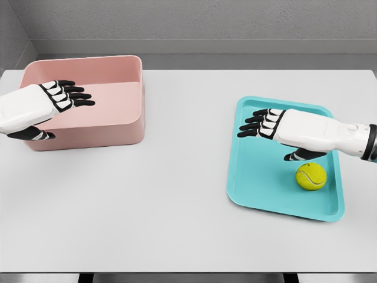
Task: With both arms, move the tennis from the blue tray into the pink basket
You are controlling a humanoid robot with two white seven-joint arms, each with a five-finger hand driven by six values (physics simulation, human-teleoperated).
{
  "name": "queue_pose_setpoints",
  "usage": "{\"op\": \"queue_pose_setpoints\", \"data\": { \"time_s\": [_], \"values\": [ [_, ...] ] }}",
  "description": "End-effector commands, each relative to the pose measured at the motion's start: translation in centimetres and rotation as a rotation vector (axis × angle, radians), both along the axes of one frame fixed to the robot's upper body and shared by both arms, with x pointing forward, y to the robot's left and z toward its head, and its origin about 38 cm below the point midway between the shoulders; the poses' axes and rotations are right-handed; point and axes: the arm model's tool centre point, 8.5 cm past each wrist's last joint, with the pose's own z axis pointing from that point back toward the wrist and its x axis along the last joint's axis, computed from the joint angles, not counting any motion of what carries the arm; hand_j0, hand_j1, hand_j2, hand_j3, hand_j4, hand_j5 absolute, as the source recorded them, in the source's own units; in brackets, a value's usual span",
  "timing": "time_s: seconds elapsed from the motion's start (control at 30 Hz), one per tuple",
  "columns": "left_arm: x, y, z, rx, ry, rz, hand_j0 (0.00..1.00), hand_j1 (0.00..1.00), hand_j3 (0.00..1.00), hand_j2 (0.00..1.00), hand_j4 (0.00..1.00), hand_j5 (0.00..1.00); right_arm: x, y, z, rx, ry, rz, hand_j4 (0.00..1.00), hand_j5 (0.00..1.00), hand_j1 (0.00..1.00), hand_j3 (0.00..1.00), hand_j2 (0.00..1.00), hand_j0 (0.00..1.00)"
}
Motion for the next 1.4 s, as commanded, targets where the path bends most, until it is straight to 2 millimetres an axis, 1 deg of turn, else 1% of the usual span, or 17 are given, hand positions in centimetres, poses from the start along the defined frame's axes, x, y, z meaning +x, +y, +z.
{"op": "queue_pose_setpoints", "data": {
  "time_s": [0.0, 0.1, 0.17, 0.2, 0.27, 0.43, 0.5, 0.6, 0.67, 0.73, 0.83, 0.97, 1.03, 1.37],
  "values": [
    [0.0, 0.1, 0.1, -0.004, 0.001, 0.002, 1.0, 1.0, 1.0, 1.0, 1.0, 1.0, 0.0, -0.1, 0.0, 0.004, 0.002, -0.004, 1.0, 1.0, 1.0, 1.0, 1.0, 1.0],
    [0.0, 0.1, 0.1, -0.004, 0.001, 0.002, 1.0, 1.0, 1.0, 1.0, 1.0, 1.0, 0.0, -0.1, -0.1, 0.003, 0.007, -0.005, 1.0, 1.0, 1.0, 1.0, 1.0, 1.0],
    [0.0, 0.1, 0.1, -0.004, 0.001, 0.002, 1.0, 1.0, 1.0, 1.0, 1.0, 1.0, 0.1, -0.9, -0.5, -0.011, 0.019, -0.026, 1.0, 1.0, 1.0, 1.0, 1.0, 1.0],
    [0.0, 0.1, 0.1, -0.004, 0.001, 0.003, 1.0, 1.0, 1.0, 1.0, 1.0, 1.0, 0.3, -1.6, -0.7, -0.021, 0.025, -0.045, 1.0, 1.0, 1.0, 1.0, 1.0, 1.0],
    [0.0, 0.1, 0.0, -0.002, 0.001, 0.004, 1.0, 1.0, 1.0, 1.0, 1.0, 1.0, 0.1, -2.9, -0.3, -0.062, 0.026, -0.066, 1.0, 1.0, 1.0, 1.0, 1.0, 1.0],
    [0.0, 0.1, 0.0, -0.002, 0.001, 0.004, 1.0, 1.0, 1.0, 1.0, 1.0, 1.0, -0.1, -3.9, -0.3, -0.105, 0.036, -0.079, 1.0, 1.0, 1.0, 1.0, 1.0, 1.0],
    [0.0, 0.1, 0.0, -0.002, 0.003, 0.005, 1.0, 1.0, 1.0, 1.0, 1.0, 1.0, -0.5, -4.8, -0.6, -0.129, 0.055, -0.093, 1.0, 1.0, 1.0, 1.0, 1.0, 1.0],
    [0.0, 0.2, 0.0, -0.002, 0.003, 0.006, 1.0, 1.0, 1.0, 1.0, 1.0, 1.0, -0.2, -6.3, -1.9, -0.137, 0.093, -0.142, 1.0, 1.0, 1.0, 1.0, 1.0, 1.0],
    [0.0, 0.1, 0.0, -0.002, 0.002, 0.005, 1.0, 1.0, 1.0, 1.0, 1.0, 1.0, 0.0, -7.2, -2.5, -0.145, 0.11, -0.17, 1.0, 1.0, 1.0, 1.0, 1.0, 1.0],
    [0.0, 0.1, 0.0, -0.002, 0.002, 0.005, 1.0, 1.0, 1.0, 1.0, 1.0, 1.0, -0.1, -7.4, -2.8, -0.148, 0.12, -0.174, 1.0, 1.0, 1.0, 1.0, 1.0, 1.0],
    [0.0, 0.2, -0.1, -0.002, 0.006, 0.005, 1.0, 1.0, 1.0, 1.0, 1.0, 1.0, 0.0, -8.5, -3.4, -0.147, 0.14, -0.208, 1.0, 1.0, 1.0, 1.0, 1.0, 1.0],
    [-0.1, 0.2, -0.2, -0.002, 0.009, 0.005, 1.0, 1.0, 1.0, 1.0, 1.0, 1.0, -0.4, -8.6, -4.0, -0.148, 0.158, -0.209, 1.0, 1.0, 1.0, 1.0, 1.0, 1.0],
    [-0.1, 0.2, -0.2, -0.002, 0.009, 0.005, 1.0, 1.0, 1.0, 1.0, 1.0, 1.0, -0.5, -8.9, -3.9, -0.155, 0.159, -0.214, 1.0, 1.0, 1.0, 1.0, 1.0, 1.0],
    [-0.2, 0.2, -0.6, -0.002, 0.019, 0.005, 1.0, 1.0, 1.0, 1.0, 1.0, 1.0, -1.3, -8.9, -5.1, -0.149, 0.189, -0.212, 1.0, 1.0, 1.0, 1.0, 1.0, 1.0]
  ]
}}
